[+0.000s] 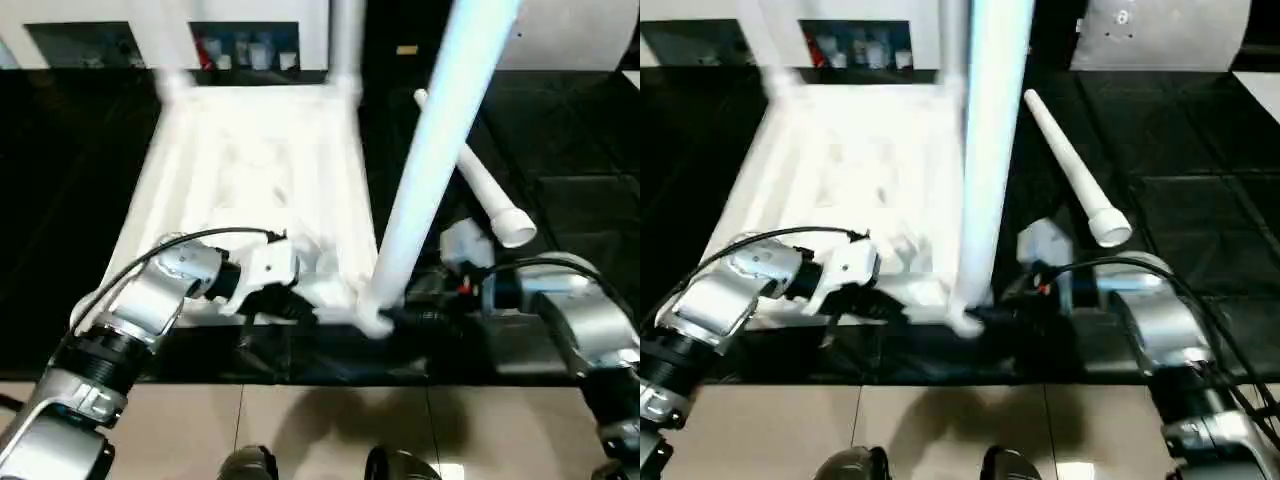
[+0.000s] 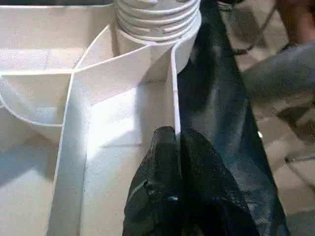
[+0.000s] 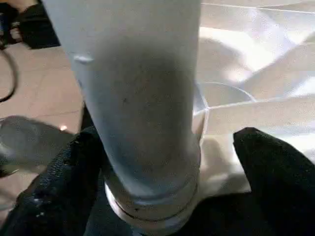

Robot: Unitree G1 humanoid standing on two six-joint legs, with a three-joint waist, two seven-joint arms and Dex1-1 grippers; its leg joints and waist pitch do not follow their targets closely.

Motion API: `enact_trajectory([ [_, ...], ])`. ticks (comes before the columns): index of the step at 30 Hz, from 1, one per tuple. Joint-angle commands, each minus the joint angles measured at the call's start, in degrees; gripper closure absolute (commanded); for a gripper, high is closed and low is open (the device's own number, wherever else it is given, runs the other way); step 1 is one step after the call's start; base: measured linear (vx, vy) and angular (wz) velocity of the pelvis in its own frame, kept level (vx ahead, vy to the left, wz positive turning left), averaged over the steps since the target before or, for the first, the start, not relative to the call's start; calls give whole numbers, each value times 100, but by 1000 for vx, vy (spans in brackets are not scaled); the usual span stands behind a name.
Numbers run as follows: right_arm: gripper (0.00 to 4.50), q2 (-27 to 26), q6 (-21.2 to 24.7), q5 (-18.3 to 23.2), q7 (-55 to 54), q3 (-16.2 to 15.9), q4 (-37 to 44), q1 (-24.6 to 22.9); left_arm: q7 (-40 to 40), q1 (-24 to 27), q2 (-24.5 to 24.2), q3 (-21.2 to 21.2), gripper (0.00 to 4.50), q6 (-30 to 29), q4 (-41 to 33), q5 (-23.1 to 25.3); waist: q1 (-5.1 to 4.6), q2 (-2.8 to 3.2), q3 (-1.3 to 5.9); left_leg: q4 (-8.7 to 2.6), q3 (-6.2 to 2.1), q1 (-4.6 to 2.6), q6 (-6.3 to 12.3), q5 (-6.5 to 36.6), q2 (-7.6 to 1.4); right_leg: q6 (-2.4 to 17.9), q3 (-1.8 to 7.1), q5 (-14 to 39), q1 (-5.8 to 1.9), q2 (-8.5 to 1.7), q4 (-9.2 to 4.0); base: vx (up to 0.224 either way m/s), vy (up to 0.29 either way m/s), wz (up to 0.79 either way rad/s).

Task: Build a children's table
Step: Rotate leg to tighten

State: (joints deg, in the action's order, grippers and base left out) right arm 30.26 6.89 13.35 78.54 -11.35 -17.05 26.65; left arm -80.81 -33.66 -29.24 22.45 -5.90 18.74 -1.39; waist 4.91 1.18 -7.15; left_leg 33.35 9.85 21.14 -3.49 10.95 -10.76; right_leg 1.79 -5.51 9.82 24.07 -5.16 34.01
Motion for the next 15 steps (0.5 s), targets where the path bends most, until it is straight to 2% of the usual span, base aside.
enact_trajectory([
  [1,53,35,-69,-33,57,-22,-91,103,-516,-30,76,391,450,199,-87,37,-58,-55,385,-362,-27,-42,744,584,-271,1533,352,925,-352,-355,-320,0,0,0],
  [2,53,35,-58,-28,126,-67,-82,112,-505,-71,98,393,450,236,-28,62,-57,-65,391,-358,-26,-42,739,564,-265,1533,353,897,-360,-356,-316,0,0,0],
  [3,76,38,-54,-25,185,-103,-75,116,-496,-102,115,398,450,268,19,79,-54,-75,386,-357,-24,-40,753,531,-263,1535,356,863,-358,-354,-315,0,0,0],
  [6,86,57,-78,-21,330,-191,-70,126,-456,-176,140,417,450,345,138,82,-42,-69,383,-355,-26,-41,781,502,-265,1540,352,829,-353,-353,-309,0,0,0],
  [8,119,57,-109,-22,454,-239,-119,148,-476,-214,148,415,450,413,230,88,-40,-61,374,-361,-26,-45,762,577,-263,1523,351,949,-351,-358,-328,0,0,0],
  [15,165,49,-110,-27,542,-264,-164,151,-514,-225,142,399,450,467,300,99,-39,-67,369,-368,-33,-30,728,601,-264,1488,351,994,-358,-361,-334,0,0,0],
])
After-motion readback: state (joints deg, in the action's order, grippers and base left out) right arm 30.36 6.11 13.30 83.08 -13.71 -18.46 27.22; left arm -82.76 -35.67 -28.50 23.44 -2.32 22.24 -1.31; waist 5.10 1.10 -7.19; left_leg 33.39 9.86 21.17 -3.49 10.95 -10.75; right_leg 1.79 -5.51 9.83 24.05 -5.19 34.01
